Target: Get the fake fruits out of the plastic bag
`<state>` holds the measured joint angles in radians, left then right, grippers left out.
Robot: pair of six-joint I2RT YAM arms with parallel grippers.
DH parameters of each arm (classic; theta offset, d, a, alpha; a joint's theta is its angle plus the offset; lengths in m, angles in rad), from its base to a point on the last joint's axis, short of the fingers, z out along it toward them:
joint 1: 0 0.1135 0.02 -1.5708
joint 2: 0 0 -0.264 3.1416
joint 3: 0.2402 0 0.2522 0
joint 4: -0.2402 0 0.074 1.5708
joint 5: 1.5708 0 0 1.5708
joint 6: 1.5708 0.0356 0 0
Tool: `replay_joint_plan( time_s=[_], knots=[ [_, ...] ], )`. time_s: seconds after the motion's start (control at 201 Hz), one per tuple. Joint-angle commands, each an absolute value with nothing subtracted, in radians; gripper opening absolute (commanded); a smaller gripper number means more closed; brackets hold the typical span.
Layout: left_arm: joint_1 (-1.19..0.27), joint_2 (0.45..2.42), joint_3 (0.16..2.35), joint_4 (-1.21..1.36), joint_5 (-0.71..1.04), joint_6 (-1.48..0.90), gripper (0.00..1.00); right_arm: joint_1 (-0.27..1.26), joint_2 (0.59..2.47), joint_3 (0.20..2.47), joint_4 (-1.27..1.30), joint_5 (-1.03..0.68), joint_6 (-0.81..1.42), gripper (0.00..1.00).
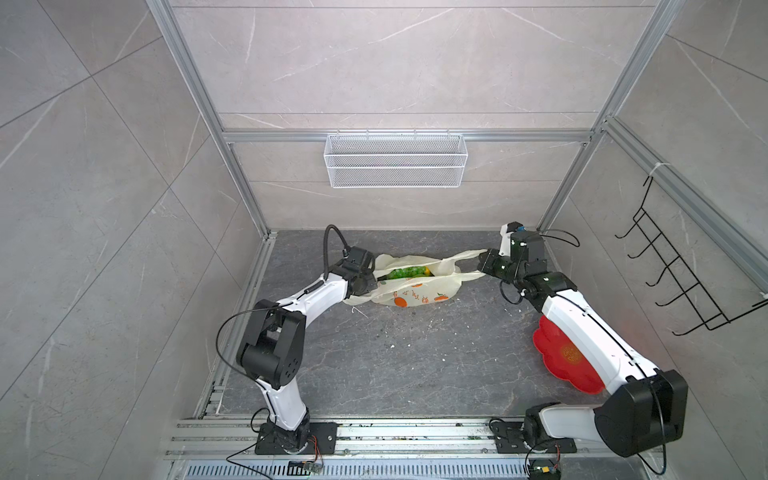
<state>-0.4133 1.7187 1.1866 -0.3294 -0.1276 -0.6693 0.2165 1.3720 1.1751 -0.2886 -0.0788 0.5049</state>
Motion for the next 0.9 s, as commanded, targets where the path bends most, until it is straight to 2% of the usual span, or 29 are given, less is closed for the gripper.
replay_joint_plan(
  time_s=[0.0,0.199,0.224,0.264,0.299,0.304,0.324,0.393,0.508,0.603,0.712,0.891],
  knots=[
    [-0.366,1.592,1.138,-0.172,-0.070,-0.617,0.00,0.207,1.407,1.215,-0.226,-0.109,0.498,0.00],
    [-0.382,1.555,1.138,-0.149,0.029,-0.562,0.00,0.214,1.438,1.244,-0.252,-0.115,0.402,0.00],
    [-0.392,1.557,1.146,-0.155,0.024,-0.557,0.00,0.218,1.435,1.250,-0.265,-0.108,0.386,0.03],
    [-0.412,1.562,1.161,-0.169,0.009,-0.546,0.00,0.232,1.426,1.265,-0.298,-0.080,0.361,0.14],
    [-0.432,1.569,1.175,-0.180,0.000,-0.534,0.00,0.249,1.412,1.281,-0.339,-0.032,0.342,0.30],
    [-0.435,1.570,1.178,-0.181,0.000,-0.532,0.00,0.249,1.412,1.281,-0.339,-0.032,0.342,0.30],
    [-0.445,1.574,1.185,-0.187,-0.005,-0.527,0.00,0.261,1.403,1.292,-0.365,0.000,0.333,0.41],
    [-0.478,1.584,1.205,-0.206,-0.031,-0.519,0.00,0.298,1.379,1.332,-0.457,0.108,0.316,0.63],
    [-0.521,1.578,1.206,-0.207,-0.078,-0.512,0.00,0.392,1.356,1.397,-0.602,0.323,0.293,0.80],
    [-0.548,1.568,1.200,-0.201,-0.113,-0.505,0.00,0.473,1.359,1.471,-0.749,0.507,0.295,0.85],
    [-0.555,1.557,1.184,-0.182,-0.118,-0.505,0.00,0.575,1.346,1.530,-0.852,0.643,0.307,0.85],
    [-0.558,1.555,1.178,-0.175,-0.122,-0.506,0.00,0.776,1.338,1.632,-0.925,0.744,0.286,0.85]
  ],
)
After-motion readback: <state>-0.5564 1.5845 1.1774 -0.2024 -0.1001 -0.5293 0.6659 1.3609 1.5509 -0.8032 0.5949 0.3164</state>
